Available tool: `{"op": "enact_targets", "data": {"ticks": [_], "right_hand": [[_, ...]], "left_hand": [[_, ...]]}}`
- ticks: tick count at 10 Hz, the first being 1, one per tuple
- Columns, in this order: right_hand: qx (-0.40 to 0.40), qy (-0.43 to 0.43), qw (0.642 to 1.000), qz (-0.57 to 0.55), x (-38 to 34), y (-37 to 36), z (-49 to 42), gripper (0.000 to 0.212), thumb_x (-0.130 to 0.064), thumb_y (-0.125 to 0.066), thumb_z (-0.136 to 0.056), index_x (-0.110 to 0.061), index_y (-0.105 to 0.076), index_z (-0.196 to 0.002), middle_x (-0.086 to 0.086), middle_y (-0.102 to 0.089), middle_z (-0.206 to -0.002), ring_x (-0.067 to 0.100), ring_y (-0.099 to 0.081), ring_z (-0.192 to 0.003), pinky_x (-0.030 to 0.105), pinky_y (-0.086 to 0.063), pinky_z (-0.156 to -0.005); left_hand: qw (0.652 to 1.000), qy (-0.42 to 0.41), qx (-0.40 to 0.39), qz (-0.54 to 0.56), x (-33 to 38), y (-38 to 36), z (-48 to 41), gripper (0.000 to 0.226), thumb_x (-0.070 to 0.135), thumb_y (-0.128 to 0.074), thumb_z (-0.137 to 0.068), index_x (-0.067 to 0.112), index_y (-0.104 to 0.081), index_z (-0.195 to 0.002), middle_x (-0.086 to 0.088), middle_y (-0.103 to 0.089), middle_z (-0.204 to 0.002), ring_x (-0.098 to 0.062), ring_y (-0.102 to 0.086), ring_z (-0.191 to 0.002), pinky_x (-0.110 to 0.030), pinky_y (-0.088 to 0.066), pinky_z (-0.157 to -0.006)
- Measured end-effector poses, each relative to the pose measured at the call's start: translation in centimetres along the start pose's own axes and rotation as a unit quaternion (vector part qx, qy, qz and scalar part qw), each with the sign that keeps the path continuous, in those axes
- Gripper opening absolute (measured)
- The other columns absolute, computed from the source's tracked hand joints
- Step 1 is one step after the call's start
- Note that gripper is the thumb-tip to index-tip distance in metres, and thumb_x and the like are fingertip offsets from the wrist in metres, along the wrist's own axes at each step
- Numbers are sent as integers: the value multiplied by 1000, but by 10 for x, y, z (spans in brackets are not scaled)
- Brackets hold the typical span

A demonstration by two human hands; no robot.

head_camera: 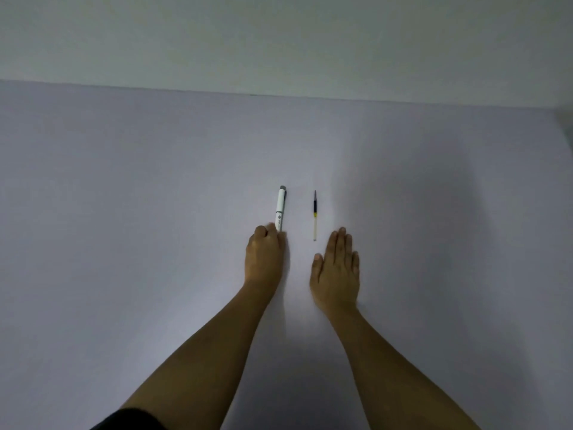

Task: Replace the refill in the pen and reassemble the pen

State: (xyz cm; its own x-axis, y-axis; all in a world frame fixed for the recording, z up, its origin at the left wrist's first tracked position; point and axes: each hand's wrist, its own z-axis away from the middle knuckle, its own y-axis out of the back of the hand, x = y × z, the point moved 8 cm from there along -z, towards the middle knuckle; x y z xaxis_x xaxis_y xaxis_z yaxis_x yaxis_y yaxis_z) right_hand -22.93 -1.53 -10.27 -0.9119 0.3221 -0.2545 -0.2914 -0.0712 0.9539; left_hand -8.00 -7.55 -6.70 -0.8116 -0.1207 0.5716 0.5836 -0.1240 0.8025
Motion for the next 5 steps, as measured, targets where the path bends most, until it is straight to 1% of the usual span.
{"op": "enact_targets", "data": {"ticks": [1,2,3,4,5], "right_hand": [[7,2,1000,5,1,1,-1,64,-37,-10,-91,-4,-10,-146,14,-15,-157,26,-14,-146,39,-7,-115],[-1,4,1000,17,2,0,-1,66,-40,-7,-91,-4,-8,-147,13,-11,-158,25,-10,-146,38,-5,-115],[-10,12,1000,3,-1,0,0,69,-43,-3,-89,-5,-4,-147,12,-7,-159,24,-5,-147,38,-1,-115],[-54,3,998,-37,1,4,-3,71,-47,2,-87,-7,4,-147,10,5,-159,22,5,-147,36,5,-116],[-69,3,996,-53,2,13,-4,68,-44,-6,-91,-7,3,-147,10,4,-159,22,4,-147,37,3,-118]], "left_hand": [[1000,-7,3,-1,0,-2,1,25,21,-42,-96,0,-55,-101,-21,-60,-92,-34,-59,-78,-44,-55,-72],[1000,-2,6,-1,-2,-4,0,28,25,-42,-96,1,-53,-106,-19,-59,-94,-27,-55,-76,-36,-50,-70],[1000,11,-8,7,-3,-3,2,29,29,-42,-96,2,-51,-104,-17,-58,-94,-22,-49,-73,-33,-45,-67],[998,48,-5,42,-4,7,3,31,34,-42,-96,4,-49,-102,-17,-57,-96,-28,-56,-79,-34,-46,-67],[997,57,9,60,-3,21,3,32,31,-39,-97,2,-48,-106,-18,-57,-99,-33,-59,-85,-37,-48,-71]]}}
